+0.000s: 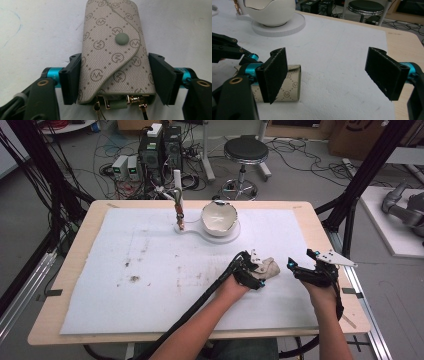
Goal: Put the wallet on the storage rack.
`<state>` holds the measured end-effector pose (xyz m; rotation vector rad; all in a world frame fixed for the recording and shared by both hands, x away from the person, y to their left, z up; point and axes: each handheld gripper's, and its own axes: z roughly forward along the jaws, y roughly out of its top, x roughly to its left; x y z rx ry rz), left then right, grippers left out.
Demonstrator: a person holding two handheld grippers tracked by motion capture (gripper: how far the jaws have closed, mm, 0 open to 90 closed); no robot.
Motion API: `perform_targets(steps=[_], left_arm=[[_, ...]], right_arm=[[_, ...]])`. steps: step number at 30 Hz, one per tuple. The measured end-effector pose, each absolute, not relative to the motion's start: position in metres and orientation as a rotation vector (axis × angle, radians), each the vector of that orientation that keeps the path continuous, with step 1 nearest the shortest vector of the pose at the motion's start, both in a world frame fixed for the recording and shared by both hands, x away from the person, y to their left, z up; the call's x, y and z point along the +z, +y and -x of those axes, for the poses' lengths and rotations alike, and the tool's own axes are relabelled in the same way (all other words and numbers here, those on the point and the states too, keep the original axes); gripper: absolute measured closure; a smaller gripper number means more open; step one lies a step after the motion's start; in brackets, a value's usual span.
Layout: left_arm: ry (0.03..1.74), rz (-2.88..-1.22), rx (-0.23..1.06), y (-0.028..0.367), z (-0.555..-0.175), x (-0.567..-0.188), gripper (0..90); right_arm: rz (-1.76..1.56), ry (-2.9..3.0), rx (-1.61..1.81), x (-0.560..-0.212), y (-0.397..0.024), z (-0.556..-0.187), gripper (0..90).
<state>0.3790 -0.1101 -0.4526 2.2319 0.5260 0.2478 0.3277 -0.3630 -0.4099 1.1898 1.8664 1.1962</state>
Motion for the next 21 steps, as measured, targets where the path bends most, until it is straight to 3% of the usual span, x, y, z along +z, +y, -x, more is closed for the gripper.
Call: perform_targets(steps=[11, 21], left_arm=[[0.528, -2.234, 0.253, -0.103, -0.38, -0.45, 38.1], [0.59, -2.154, 0.286, -0.063, -0.384, -0.43, 38.2]], right_arm=[[-1.19, 1.868, 1.196, -0.41, -0.363, -0.328, 18.9], [-1.17, 1.877, 1.193, -0.41, -0.359, -0.329, 18.9]])
